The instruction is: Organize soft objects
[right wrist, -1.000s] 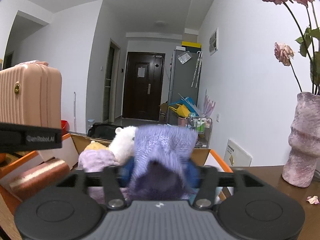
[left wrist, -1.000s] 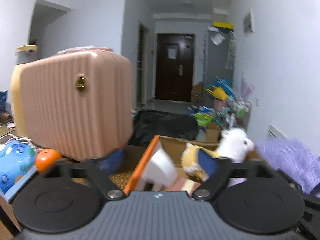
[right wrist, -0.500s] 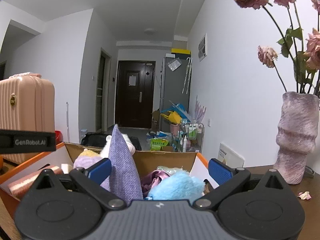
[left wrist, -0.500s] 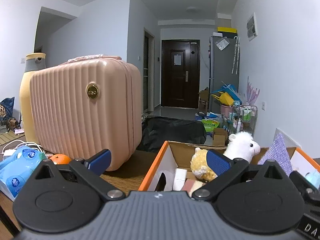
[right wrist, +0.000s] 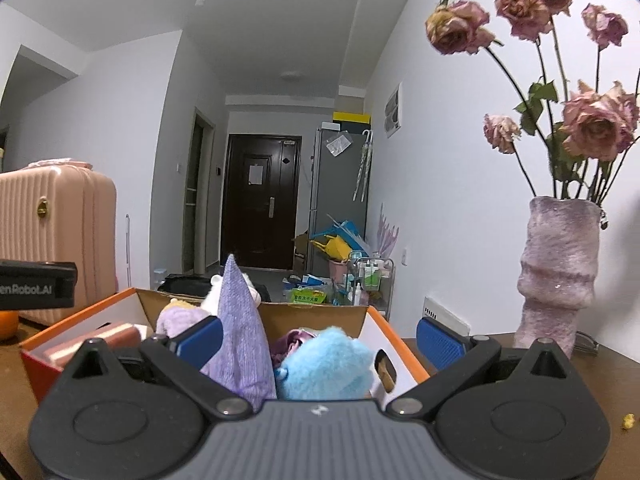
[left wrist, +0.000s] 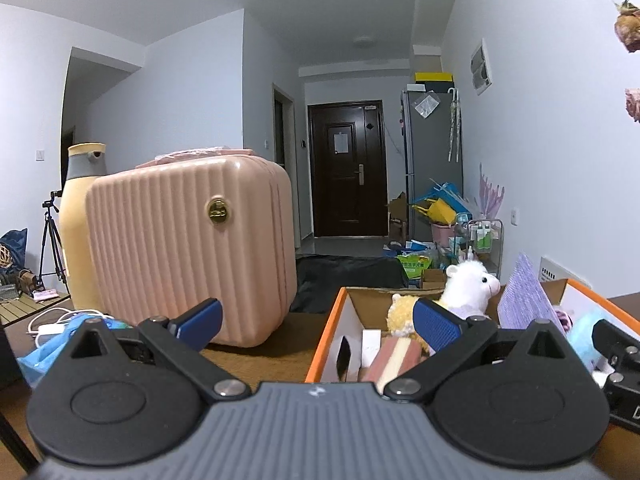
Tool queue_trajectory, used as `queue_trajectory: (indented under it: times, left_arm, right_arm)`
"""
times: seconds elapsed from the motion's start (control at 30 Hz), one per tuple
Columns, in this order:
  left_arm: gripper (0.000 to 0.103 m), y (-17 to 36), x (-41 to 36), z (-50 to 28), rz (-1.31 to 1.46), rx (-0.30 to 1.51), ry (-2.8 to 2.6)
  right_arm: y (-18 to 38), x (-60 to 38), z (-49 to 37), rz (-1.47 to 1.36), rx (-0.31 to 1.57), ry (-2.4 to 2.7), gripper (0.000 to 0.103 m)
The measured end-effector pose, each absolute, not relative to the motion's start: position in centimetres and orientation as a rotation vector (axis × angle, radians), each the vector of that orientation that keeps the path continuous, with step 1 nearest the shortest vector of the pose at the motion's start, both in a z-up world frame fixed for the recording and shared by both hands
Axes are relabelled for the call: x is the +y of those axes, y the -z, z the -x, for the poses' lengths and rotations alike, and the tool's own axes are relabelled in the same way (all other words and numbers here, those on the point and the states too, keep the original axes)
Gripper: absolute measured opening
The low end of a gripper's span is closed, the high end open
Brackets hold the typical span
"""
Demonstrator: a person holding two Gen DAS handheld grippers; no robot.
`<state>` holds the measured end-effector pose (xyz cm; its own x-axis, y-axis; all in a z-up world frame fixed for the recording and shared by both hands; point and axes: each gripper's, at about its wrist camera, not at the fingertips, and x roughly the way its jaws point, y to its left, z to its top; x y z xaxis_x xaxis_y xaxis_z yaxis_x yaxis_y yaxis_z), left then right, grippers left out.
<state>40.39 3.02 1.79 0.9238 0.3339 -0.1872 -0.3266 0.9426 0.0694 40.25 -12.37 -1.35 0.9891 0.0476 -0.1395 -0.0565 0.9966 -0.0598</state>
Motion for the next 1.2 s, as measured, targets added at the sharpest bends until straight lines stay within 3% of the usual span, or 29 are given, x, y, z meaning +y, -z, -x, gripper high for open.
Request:
queue_trajectory:
  times: [1.2]
  left_arm:
    - [0.103, -3.8, 0.1, -14.9, -0.064, 0.204, -0.142]
  right_arm:
    - [-1.7, -17.2, -16.1, 0.011, 0.213, -0.167, 0.103]
